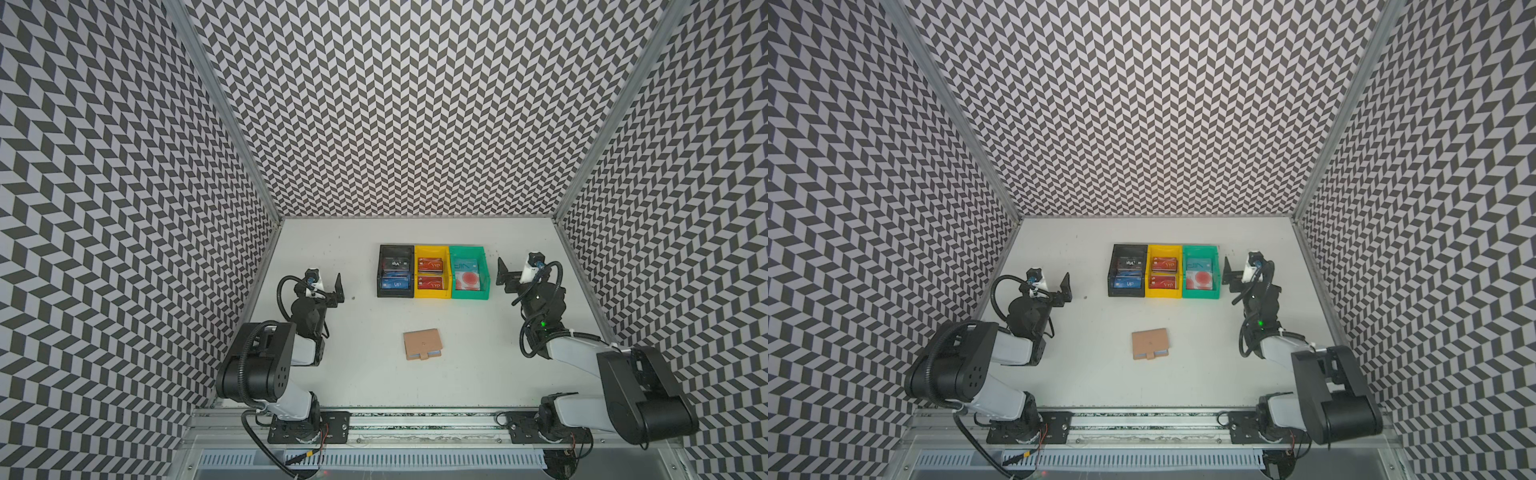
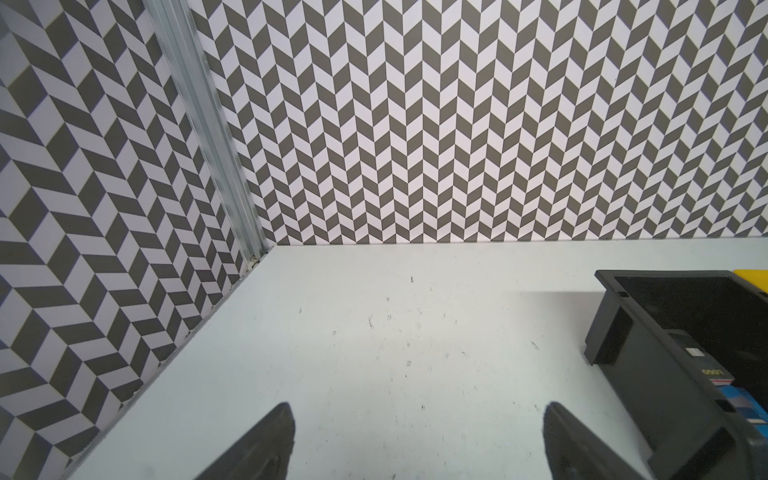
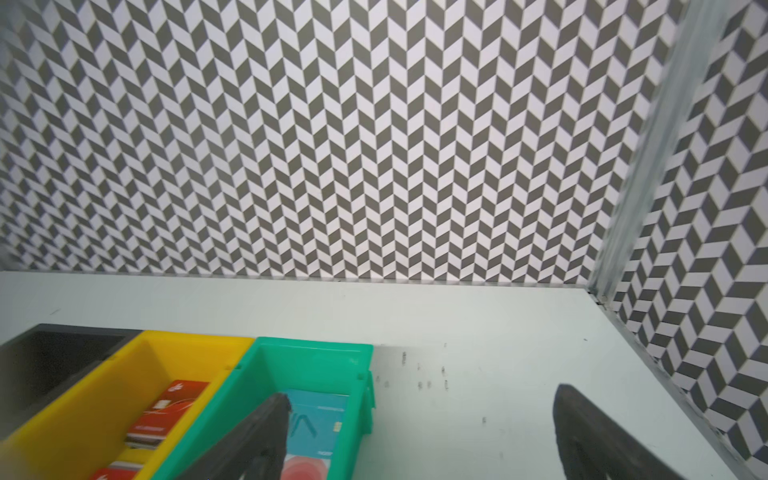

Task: Take the credit cards out of the card holder
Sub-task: Move the card holder to the center of the table.

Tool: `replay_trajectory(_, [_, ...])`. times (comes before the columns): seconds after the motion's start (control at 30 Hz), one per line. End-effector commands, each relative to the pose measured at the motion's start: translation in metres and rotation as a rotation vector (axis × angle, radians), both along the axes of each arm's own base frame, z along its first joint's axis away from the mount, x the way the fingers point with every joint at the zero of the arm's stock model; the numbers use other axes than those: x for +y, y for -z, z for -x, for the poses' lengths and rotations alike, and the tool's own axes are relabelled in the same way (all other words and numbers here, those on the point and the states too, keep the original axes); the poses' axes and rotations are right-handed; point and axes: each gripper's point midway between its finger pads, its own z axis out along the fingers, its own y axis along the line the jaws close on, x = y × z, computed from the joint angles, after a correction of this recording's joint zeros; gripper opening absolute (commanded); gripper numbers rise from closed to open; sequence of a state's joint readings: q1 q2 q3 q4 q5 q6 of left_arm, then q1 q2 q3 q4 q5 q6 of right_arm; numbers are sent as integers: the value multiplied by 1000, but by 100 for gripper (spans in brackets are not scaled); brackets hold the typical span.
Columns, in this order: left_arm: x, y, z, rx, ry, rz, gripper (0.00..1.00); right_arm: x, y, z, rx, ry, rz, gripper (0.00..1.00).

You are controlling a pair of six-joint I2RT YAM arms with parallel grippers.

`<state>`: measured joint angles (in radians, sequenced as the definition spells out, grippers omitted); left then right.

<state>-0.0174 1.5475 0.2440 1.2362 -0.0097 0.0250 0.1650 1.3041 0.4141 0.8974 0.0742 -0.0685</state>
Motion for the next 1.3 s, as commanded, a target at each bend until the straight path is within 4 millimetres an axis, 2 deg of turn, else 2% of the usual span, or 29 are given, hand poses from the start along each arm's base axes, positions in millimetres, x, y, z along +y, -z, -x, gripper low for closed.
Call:
replay_trajectory(0.0, [-1, -18, -6, -9, -2, -2, 93, 35, -4, 2, 107, -136, 30, 97])
replay_trajectory(0.13, [-12, -41, -8, 20, 10, 1, 93, 85, -5, 16, 250, -353, -57, 96])
replay_trajectory(0.23, [-31, -53, -8, 49, 56, 57, 92, 126, 0, 41, 361, -530, -123, 94])
replay_trajectory(0.37, [-65, -44, -5, 173, 133, 115, 88, 162, 15, 76, 510, -671, -187, 94])
replay_trajectory(0.47, [-85, -29, 7, 264, 168, 166, 87, 167, 35, 94, 641, -693, -229, 93])
replay_trajectory(0.57, [-94, -17, 24, 324, 202, 273, 87, 172, 54, 110, 763, -718, -269, 92])
replay_trajectory(0.73, [-106, -15, 45, 346, 268, 418, 87, 176, 89, 135, 946, -745, -284, 90])
replay_trajectory(0.87, [-110, -15, 43, 403, 274, 429, 88, 180, 115, 154, 1035, -786, -328, 88])
replay_trajectory(1.03, [-116, 2, 37, 519, 298, 487, 88, 186, 141, 179, 1138, -831, -343, 83])
replay_trajectory(1.27, [-115, 26, 39, 601, 320, 608, 86, 194, 146, 184, 1154, -876, -349, 81])
